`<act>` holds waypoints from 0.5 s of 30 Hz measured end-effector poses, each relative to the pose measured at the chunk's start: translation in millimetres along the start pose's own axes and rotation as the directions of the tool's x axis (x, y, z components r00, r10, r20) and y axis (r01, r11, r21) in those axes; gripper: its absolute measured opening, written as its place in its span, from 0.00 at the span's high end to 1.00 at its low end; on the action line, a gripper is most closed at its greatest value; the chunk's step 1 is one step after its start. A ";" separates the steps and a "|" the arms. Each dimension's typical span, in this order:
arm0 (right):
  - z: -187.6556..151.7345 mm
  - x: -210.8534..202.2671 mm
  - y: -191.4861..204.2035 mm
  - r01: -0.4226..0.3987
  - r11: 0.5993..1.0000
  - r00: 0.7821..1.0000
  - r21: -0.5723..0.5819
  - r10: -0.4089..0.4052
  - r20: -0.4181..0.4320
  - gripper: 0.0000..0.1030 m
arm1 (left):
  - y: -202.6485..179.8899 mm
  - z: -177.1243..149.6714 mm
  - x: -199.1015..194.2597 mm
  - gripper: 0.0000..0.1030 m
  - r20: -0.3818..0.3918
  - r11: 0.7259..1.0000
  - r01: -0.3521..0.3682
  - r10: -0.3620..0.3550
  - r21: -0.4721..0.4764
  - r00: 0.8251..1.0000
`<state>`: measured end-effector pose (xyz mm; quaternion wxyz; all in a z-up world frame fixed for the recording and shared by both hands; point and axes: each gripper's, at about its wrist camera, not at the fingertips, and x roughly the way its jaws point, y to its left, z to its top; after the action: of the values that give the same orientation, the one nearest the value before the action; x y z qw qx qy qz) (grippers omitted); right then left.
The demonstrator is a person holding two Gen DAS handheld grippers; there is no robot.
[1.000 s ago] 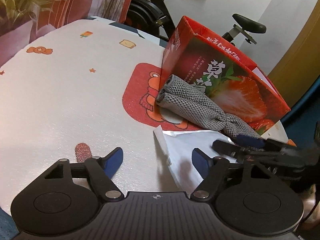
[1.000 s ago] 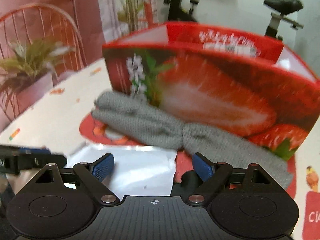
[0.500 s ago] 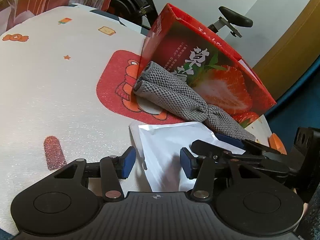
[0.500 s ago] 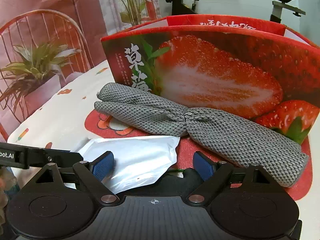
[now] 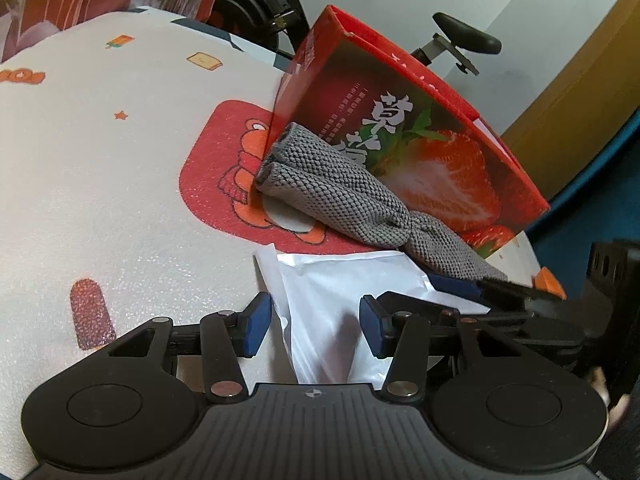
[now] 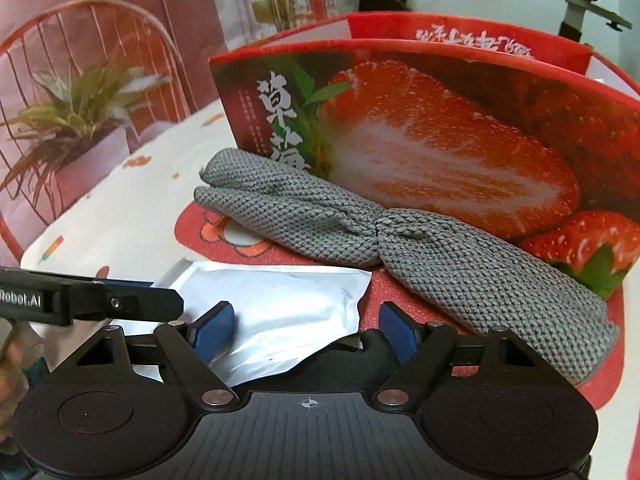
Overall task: Organize soft objects
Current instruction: 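Lower the right tool onto the white foil packet and close on it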
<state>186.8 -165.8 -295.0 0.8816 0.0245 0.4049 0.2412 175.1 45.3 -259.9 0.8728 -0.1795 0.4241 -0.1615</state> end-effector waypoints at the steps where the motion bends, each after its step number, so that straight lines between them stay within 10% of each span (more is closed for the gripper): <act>1: 2.4 0.7 0.0 -0.001 1.000 1.000 0.000 0.001 -0.015 0.25 | -1.2 -0.1 0.1 0.51 -0.001 1.000 -0.006 0.006 0.010 1.000; 15: 13.9 1.9 0.2 -0.025 0.999 0.995 -0.036 0.021 -0.100 0.43 | 1.6 -1.2 -7.0 0.51 -0.040 0.999 -0.008 0.006 -0.053 0.999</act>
<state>197.9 -162.7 -286.9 0.8578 0.0007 0.4435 0.2597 170.2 49.5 -256.5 0.8597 -0.1980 0.4461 -0.1506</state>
